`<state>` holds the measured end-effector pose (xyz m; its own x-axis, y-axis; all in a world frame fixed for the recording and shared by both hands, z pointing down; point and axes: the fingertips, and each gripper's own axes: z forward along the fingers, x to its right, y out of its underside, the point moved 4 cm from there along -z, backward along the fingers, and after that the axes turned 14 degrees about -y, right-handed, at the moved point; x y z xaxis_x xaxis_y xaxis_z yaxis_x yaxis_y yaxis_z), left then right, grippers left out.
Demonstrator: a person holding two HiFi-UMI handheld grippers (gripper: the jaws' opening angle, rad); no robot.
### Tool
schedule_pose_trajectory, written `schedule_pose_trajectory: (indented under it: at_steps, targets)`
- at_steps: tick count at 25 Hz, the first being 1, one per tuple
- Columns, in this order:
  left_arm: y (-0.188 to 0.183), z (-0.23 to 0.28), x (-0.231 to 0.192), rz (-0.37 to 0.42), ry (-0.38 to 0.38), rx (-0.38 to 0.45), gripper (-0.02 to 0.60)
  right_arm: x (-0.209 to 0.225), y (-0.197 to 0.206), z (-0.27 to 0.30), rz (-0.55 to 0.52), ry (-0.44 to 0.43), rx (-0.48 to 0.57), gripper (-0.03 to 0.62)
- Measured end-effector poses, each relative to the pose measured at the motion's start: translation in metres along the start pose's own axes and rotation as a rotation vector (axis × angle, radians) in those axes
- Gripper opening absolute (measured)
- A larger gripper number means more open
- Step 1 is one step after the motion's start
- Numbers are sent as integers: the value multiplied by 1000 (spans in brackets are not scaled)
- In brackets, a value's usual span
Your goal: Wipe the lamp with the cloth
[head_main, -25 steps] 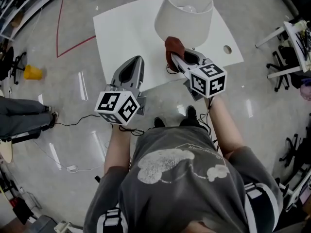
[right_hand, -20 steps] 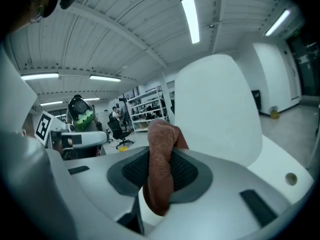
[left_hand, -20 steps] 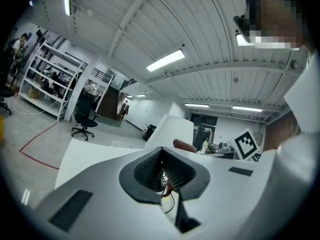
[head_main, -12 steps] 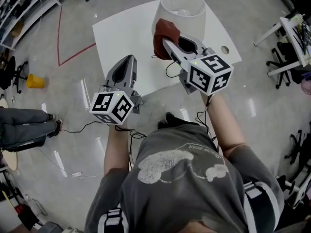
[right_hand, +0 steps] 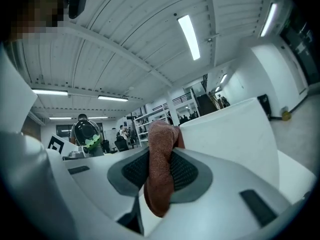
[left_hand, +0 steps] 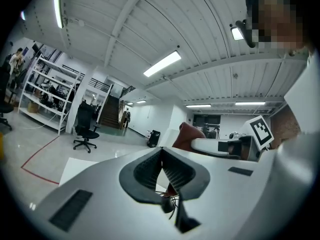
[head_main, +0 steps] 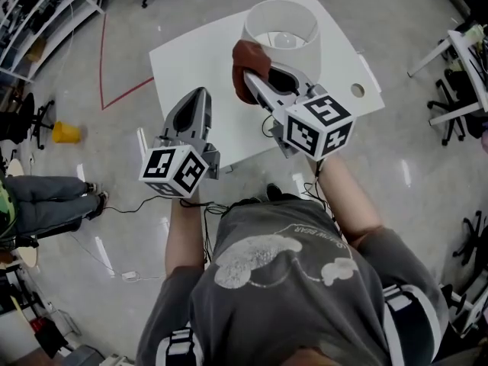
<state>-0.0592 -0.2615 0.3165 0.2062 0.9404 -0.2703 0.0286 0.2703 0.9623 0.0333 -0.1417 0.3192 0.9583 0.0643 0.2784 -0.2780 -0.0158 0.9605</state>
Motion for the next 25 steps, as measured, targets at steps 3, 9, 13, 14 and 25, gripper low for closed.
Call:
schedule_pose_trajectory:
  at_steps: [3,9,13,14,25]
  targets:
    - [2,9,-4,0,10,-9,9,3,9,5,19,9,-3,96]
    - [11,32,-19,-7,101,-54,9,6,36,17,38,87,-36,97]
    - [12,41,-41,-10,208,-100,9,-2,60,32,76,199,-42,97]
    - [11,44,-47,-12,232,-110,9,-4,62,36,79,229,-35,97]
    - [9,51,-83,-28,392,-168,9,-4,100,47,151,483,-50,97]
